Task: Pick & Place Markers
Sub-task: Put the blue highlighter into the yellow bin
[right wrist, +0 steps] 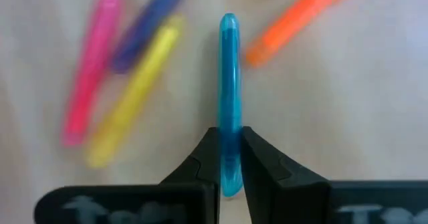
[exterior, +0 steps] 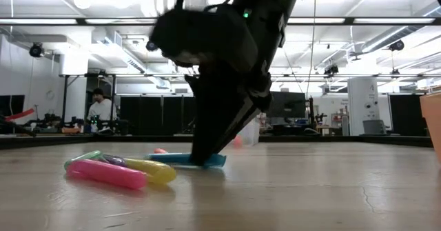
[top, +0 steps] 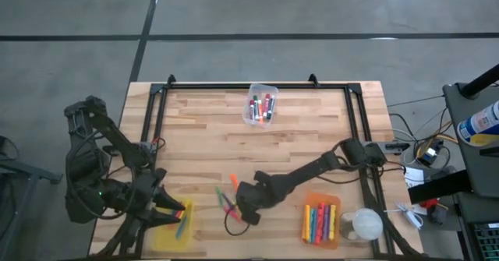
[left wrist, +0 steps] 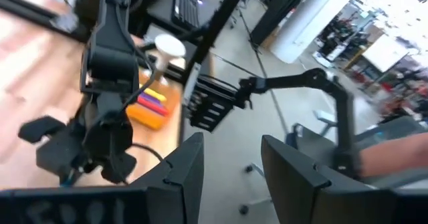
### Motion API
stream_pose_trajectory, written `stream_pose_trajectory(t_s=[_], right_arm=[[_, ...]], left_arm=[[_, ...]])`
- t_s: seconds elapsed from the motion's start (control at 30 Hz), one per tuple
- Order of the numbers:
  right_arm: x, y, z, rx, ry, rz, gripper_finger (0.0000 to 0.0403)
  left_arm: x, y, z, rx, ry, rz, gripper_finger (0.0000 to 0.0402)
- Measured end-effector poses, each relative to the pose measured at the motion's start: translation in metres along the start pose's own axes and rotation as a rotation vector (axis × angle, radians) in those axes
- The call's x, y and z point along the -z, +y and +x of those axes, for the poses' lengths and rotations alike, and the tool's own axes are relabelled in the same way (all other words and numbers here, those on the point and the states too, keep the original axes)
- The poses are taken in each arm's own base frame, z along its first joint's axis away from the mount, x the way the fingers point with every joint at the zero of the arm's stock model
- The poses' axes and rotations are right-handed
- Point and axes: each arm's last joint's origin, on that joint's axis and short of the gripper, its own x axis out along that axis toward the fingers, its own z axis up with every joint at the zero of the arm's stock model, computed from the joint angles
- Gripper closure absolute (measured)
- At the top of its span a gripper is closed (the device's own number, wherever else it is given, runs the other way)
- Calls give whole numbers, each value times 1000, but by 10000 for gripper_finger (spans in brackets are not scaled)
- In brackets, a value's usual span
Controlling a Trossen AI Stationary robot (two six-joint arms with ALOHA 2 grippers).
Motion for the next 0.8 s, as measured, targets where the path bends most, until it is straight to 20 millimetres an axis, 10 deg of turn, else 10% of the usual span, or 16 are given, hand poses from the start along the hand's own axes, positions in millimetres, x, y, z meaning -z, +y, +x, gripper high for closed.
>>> stream_pose_trajectory(t_s=[0.17,0.8], right_arm=[[-13,-12,-23,8,-7,-5,374],[-24,2,-218,-93,-574,-109,377]], left_arm=[[-1,1,0,-48,-48,90,259],[-26,22,18,-343,-274,243,259]])
